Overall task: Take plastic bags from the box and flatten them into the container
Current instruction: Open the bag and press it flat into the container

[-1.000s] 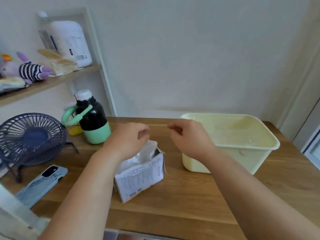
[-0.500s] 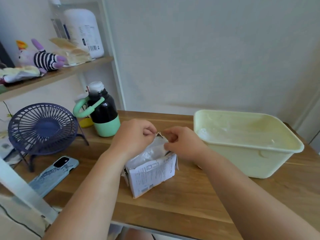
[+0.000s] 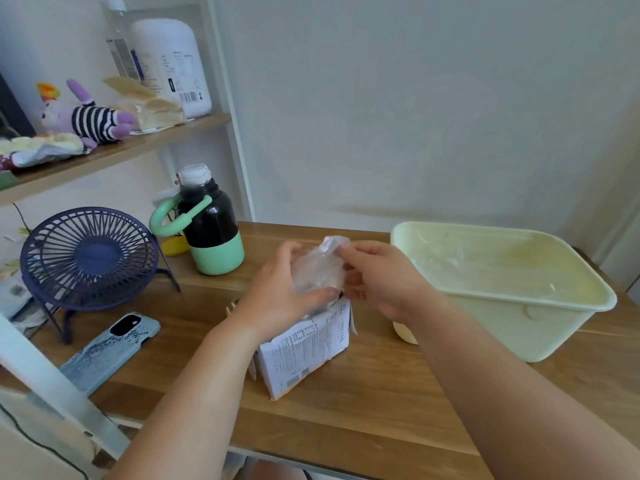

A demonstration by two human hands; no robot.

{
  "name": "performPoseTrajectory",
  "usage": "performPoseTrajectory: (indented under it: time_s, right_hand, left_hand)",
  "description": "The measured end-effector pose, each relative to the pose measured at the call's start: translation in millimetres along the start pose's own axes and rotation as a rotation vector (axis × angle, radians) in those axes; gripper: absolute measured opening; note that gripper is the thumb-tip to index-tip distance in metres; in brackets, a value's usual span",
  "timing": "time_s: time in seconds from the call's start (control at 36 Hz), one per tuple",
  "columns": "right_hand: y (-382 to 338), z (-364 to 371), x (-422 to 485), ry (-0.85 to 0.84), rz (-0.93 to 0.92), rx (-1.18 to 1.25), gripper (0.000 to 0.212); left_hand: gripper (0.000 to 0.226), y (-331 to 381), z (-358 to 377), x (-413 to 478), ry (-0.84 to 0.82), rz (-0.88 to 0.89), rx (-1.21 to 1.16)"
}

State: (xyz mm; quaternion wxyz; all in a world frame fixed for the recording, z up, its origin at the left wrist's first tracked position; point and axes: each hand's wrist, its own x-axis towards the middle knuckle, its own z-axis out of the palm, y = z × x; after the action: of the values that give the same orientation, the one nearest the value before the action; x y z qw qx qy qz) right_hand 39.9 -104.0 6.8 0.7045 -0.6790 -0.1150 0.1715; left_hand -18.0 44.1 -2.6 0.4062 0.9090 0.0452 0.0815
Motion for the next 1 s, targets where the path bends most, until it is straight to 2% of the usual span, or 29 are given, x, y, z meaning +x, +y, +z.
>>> performPoseTrajectory:
  time_s: [0.06, 0.11, 0.17, 0.22, 0.28, 0.36, 0.44, 0.5, 0.58, 0.64, 0.69, 0.75, 0.83, 0.89, 1.0]
  right_hand:
    - [-4.5, -2.8, 2.0, 0.114, -0.033, 0.107, 0.022]
    - [-9.7, -9.2, 4.0, 0.301, -0.131, 0.097, 0.023]
    - [-17.1, -16.0, 2.3, 0.446, -0.232, 0.075, 0.027]
    - [-25.9, -22.1, -3.2, 0.48, -0.308, 0.059, 0.03]
    - [-32.7, -25.1, -8.9, 0.42, -0.351, 0.02, 0.031]
    - [-39.8, -28.8, -20.8, 0.274, -0.374, -0.047, 0.03]
    - [-45.2, -36.6, -33.6, 0.111, -0.371, -0.092, 0.031]
    - [-47.5, -44.1, -38.4, 0.039, -0.278, -0.005, 0.039]
    - [-50.7, -62.7, -44.4, -0.017, -0.018, 0.183, 0.072]
    - [-51.2, -72.3, -52.7, -0.085, 0.102, 0.255, 0.083]
    - [-52.3, -77.9, -61.4, -0.158, 0.155, 0.255, 0.075]
    - [-51.8, -82.8, -63.2, -0.186, 0.085, 0.262, 0.055]
    - [-55.8, -92.9, -61.4, -0.01, -0.034, 0.394, 0.034]
    - [-61.2, -100.7, -63.8, 0.094, -0.1, 0.407, 0.03]
    - [-64.9, -113.7, -63.9, 0.313, -0.207, 0.504, 0.024]
  left_hand:
    - [0.088, -1.8, 0.2, 0.3, -0.019, -0.05, -0.018]
    - [0.088, -1.3, -0.6, 1.2, -0.047, -0.068, 0.014]
    - [0.079, 3.0, -1.1, 0.9, -0.027, -0.012, 0.059]
    - [0.077, 14.0, -1.6, -0.3, 0.031, 0.083, 0.031]
    - [0.076, 26.6, -2.4, -0.9, 0.031, 0.141, -0.102]
    - [0.064, 48.6, 0.5, 1.5, -0.073, 0.195, -0.272]
    - [0.021, 70.4, 7.7, 1.2, -0.065, 0.326, -0.281]
    - [0.028, 77.9, 10.9, 0.9, -0.003, 0.343, -0.351]
    - [0.04, 82.3, 16.5, 6.6, 0.01, 0.308, -0.51]
    - [0.044, 87.0, 19.3, 9.7, 0.042, 0.307, -0.518]
    - [0.033, 93.9, 22.4, 11.7, 0.034, 0.31, -0.539]
    - [0.024, 100.9, 23.6, 13.8, 0.043, 0.315, -0.561]
    - [0.022, 104.2, 28.0, 20.4, 0.076, 0.296, -0.543]
    - [0.031, 103.9, 31.2, 25.1, 0.086, 0.222, -0.601]
    - [0.032, 104.2, 36.2, 31.7, 0.071, 0.114, -0.73]
